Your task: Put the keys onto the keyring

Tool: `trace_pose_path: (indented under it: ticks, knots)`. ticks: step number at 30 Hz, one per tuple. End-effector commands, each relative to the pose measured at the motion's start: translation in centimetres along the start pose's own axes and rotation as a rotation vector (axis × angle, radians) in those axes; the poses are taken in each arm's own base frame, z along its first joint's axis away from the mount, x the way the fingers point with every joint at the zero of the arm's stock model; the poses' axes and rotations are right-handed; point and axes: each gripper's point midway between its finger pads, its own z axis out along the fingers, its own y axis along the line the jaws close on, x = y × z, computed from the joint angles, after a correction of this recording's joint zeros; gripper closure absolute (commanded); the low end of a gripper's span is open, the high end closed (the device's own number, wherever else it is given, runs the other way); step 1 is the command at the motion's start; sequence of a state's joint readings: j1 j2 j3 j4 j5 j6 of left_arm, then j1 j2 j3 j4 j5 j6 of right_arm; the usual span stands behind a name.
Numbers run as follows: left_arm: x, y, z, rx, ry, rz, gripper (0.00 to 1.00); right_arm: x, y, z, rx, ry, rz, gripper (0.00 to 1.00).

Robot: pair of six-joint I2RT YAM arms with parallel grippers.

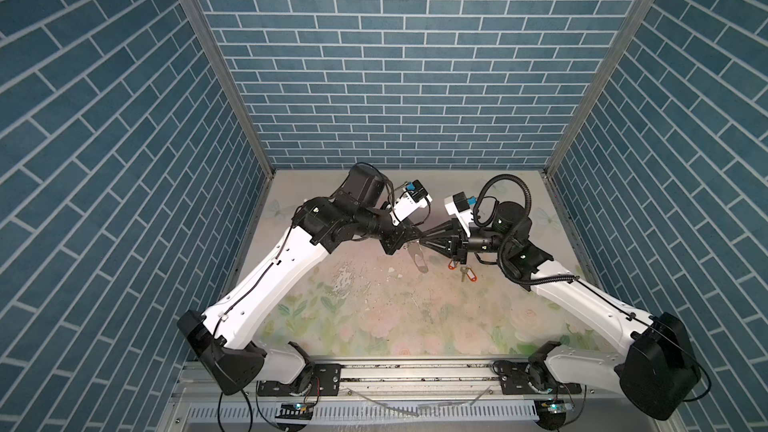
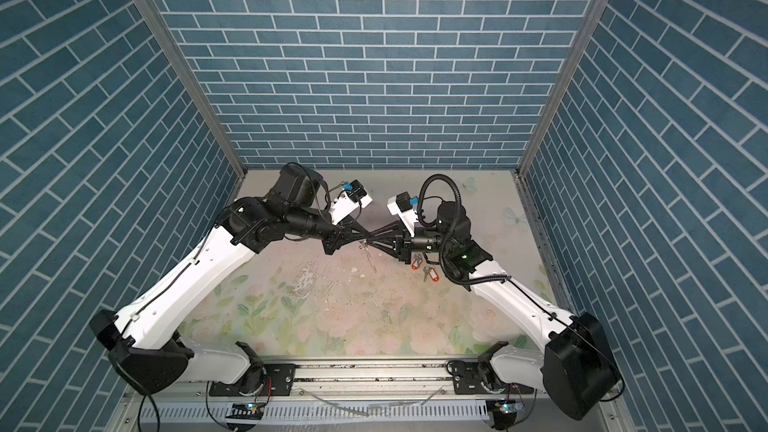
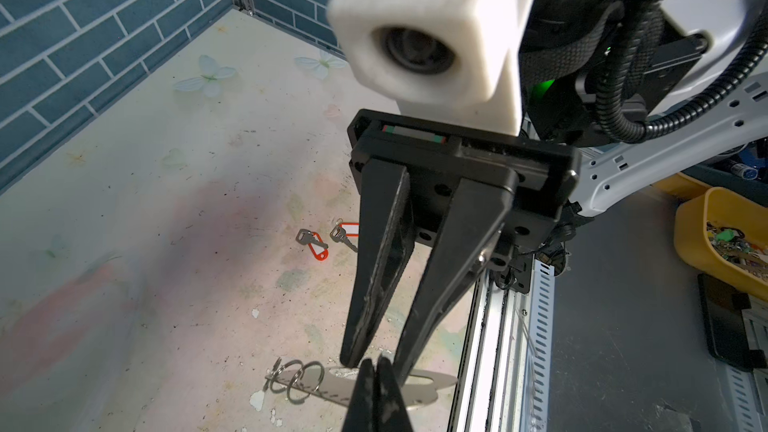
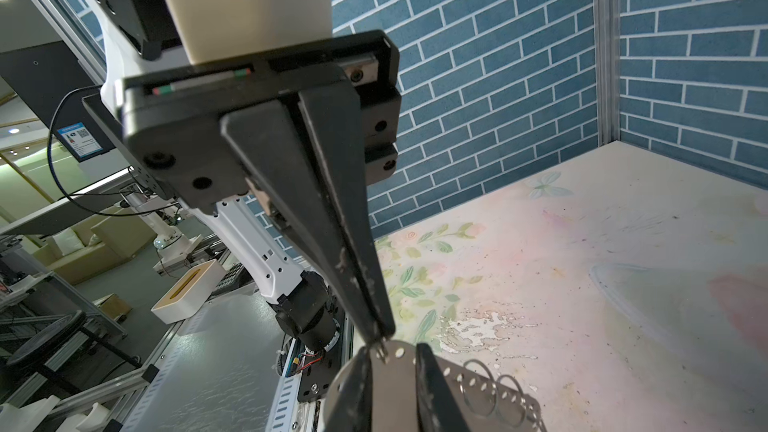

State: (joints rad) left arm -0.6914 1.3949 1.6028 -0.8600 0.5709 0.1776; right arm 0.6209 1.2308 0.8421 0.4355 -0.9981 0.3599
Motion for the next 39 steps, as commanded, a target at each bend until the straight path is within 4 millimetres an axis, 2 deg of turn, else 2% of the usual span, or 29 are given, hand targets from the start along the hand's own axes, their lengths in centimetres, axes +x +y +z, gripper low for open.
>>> trace_pose_path:
  ticks: [1,13,20,21,25,28,35,39]
  knots:
    - [-1.1,-0.8,-0.3,0.032,-0.031,0.036,1.00,-2.1,1.0,0.2,-0.042,-0.030,-0.076,0.82]
    - [-1.1,-0.9,0.4,0.059,-0.029,0.032,1.00,-2.4,1.4,0.4,-0.074,-0.043,-0.080,1.00]
    - [-1.2,-0.9,0.4,0.054,-0.044,0.036,1.00,-2.8,1.8,0.4,-0.095,-0.071,-0.076,1.00]
    - [-1.3,-0.9,0.3,0.051,-0.051,0.038,0.96,-2.8,1.8,0.4,-0.096,-0.074,-0.073,1.00]
    - [-2.2,-0.7,-1.1,0.007,-0.119,0.059,0.72,-2.8,1.5,0.5,-0.099,-0.092,-0.056,1.00]
    - [-3.0,-0.6,-2.6,-0.025,-0.191,0.070,0.65,-2.9,1.3,0.5,-0.101,-0.106,-0.050,1.00]
    - [-2.7,-0.2,-5.8,-0.116,-0.336,0.070,0.66,-3.4,1.2,0.4,-0.103,-0.141,-0.048,1.00]
    - [-1.9,-0.1,-6.4,-0.129,-0.429,0.053,0.75,-3.8,1.4,0.3,-0.116,-0.157,-0.045,1.00]
